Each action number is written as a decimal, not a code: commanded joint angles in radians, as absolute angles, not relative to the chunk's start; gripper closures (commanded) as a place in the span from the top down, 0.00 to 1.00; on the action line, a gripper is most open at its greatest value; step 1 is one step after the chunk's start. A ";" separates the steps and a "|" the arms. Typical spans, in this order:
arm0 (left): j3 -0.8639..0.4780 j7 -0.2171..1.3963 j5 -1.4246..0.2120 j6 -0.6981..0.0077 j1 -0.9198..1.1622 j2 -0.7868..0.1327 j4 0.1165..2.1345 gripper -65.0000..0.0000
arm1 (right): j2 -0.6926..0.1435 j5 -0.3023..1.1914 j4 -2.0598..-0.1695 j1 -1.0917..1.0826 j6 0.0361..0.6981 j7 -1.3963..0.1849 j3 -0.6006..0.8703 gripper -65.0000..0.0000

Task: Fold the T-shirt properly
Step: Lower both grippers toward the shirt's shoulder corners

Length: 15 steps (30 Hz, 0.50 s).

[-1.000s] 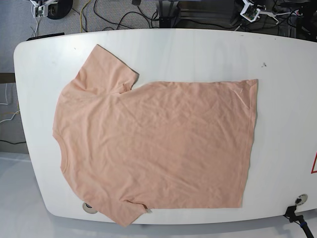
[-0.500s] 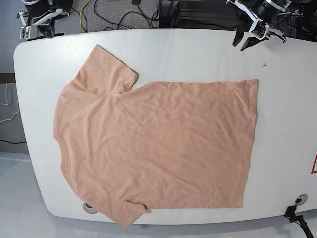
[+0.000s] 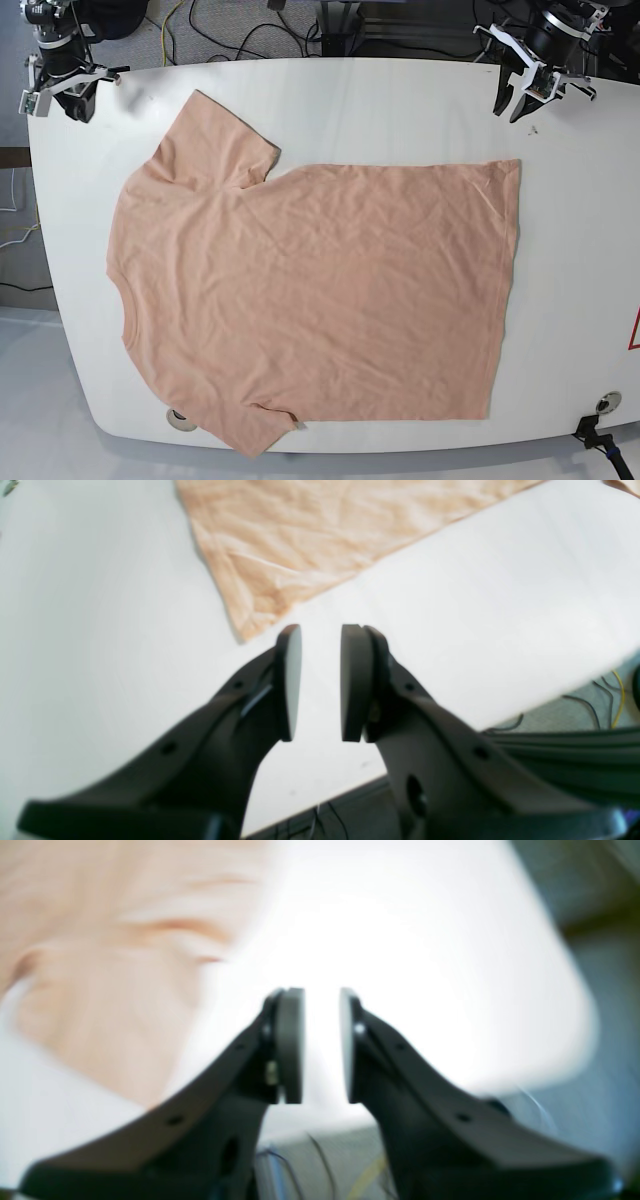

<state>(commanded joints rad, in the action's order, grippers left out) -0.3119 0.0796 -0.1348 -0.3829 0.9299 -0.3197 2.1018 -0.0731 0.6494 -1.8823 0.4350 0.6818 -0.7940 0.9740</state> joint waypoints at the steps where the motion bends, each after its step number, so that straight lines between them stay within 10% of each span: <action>1: -0.310 0.089 -0.139 -0.384 0.924 -0.319 2.097 0.19 | -0.078 0.690 -1.863 0.417 0.698 -0.821 0.971 0.25; 15: -0.311 0.140 -0.163 -0.373 0.907 -0.322 2.097 0.19 | -0.098 0.788 -1.706 0.343 0.698 -0.913 0.969 0.28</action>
<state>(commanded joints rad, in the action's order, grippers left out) -0.3114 0.1404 -0.1631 -0.3733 0.9068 -0.3215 2.0974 -0.0977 0.7878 -1.7059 0.3425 0.6981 -0.9131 0.9688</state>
